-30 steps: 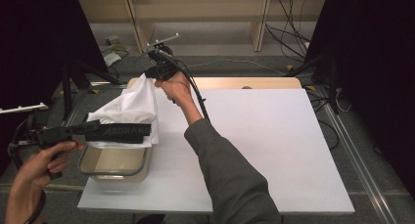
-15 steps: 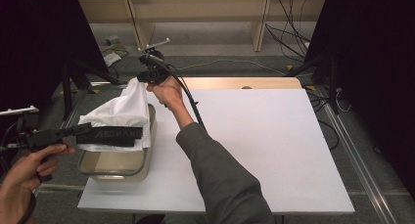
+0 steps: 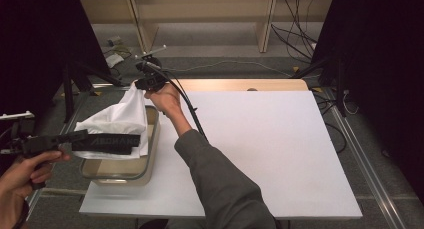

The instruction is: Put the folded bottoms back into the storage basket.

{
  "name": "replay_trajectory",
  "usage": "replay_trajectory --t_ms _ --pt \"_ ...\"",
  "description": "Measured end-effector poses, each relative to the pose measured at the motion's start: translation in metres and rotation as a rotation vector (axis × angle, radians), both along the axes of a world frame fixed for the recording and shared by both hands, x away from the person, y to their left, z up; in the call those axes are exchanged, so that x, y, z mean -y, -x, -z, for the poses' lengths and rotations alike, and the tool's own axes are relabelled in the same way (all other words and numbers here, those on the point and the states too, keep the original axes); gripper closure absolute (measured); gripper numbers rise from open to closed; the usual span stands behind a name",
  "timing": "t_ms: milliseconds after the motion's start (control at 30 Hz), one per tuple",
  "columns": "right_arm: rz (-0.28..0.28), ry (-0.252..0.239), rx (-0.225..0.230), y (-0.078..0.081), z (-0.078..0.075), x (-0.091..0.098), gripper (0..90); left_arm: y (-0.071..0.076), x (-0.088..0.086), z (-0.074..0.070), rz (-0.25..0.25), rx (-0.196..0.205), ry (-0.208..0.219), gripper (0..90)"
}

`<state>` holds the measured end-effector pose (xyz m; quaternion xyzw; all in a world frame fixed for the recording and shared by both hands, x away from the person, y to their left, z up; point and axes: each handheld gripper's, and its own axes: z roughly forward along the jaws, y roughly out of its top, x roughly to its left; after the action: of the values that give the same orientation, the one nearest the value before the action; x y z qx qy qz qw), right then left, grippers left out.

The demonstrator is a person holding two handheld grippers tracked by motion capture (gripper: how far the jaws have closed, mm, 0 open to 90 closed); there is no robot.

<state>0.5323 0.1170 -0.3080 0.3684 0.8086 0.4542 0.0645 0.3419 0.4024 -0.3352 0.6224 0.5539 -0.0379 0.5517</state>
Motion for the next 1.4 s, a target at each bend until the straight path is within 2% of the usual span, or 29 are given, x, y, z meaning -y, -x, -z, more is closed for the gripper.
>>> replay_trajectory --t_ms 200,433,700,933,1100,1400 --pt "0.0 0.002 -0.011 0.001 0.011 -0.004 88.6 0.0 -0.005 0.005 -0.014 -0.026 -0.022 81.7" --pt "0.002 0.008 -0.02 -0.001 0.019 -0.004 88.6 -0.005 -0.002 0.012 -0.005 -0.06 -0.054 81.7" --pt "0.01 0.011 -0.042 -0.003 0.033 -0.001 88.5 -0.007 -0.002 0.018 -0.011 -0.085 -0.071 81.6" --pt "0.01 0.015 -0.053 -0.003 0.042 -0.002 88.5 -0.01 0.0 0.024 -0.011 -0.113 -0.097 81.5" --pt "0.01 0.02 -0.058 -0.003 0.046 -0.002 88.4 -0.011 -0.001 0.027 -0.012 -0.124 -0.1 81.5" --pt "-0.001 0.04 -0.061 -0.003 0.055 -0.006 88.1 -0.016 0.0 0.036 -0.02 -0.167 -0.146 81.5"
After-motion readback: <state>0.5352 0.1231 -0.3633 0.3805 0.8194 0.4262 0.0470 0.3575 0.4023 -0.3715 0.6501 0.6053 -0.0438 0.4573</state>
